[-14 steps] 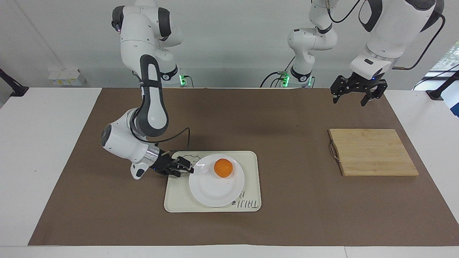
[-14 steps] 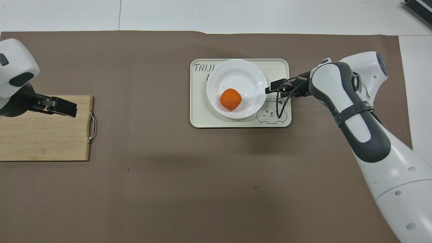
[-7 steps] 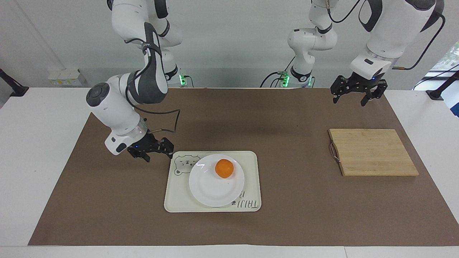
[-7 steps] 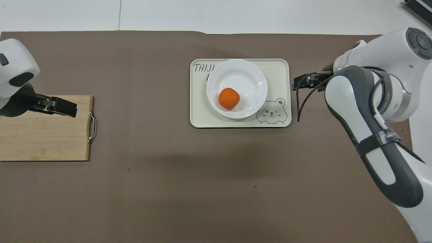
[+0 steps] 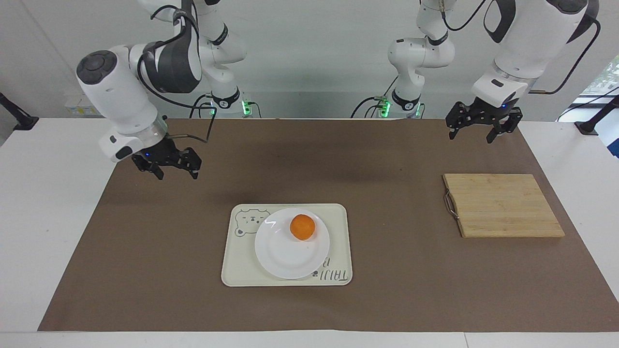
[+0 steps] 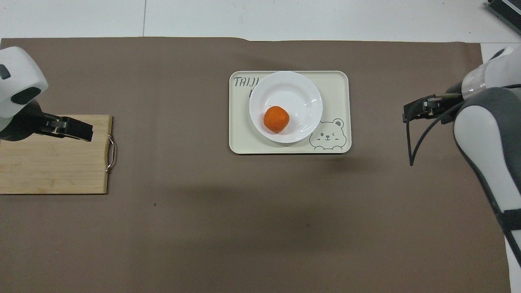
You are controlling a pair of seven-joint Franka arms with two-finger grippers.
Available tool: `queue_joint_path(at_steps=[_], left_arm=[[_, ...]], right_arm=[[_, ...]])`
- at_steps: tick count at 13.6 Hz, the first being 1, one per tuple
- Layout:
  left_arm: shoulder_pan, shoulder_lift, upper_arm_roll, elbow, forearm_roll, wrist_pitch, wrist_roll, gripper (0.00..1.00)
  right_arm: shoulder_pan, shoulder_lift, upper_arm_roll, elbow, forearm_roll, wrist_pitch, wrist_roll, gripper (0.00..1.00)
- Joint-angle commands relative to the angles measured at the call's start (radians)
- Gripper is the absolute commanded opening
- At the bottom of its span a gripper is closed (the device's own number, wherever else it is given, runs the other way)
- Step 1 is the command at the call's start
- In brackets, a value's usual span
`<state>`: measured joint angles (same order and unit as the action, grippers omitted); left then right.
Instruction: Place orange and plate with both arms
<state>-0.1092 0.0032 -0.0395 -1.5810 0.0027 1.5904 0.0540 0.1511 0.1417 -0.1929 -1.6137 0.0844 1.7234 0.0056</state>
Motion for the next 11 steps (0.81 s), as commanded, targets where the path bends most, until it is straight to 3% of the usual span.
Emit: queue_joint_path(at_steps=[1, 4, 11], left_arm=[[0.019, -0.023, -0.011, -0.024, -0.010, 0.000, -0.006, 1.00], [0.019, -0.023, -0.011, -0.024, -0.010, 0.000, -0.006, 1.00], [0.019, -0.023, -0.011, -0.024, -0.010, 0.000, -0.006, 1.00]], right_arm=[[-0.057, -0.074, 0.010, -0.025, -0.035, -0.065, 0.014, 1.00], [-0.119, -0.120, 0.010, -0.025, -0.037, -0.116, -0.035, 1.00], [-0.105, -0.237, 0.033, 0.055, -0.098, -0.238, -0.035, 1.00]])
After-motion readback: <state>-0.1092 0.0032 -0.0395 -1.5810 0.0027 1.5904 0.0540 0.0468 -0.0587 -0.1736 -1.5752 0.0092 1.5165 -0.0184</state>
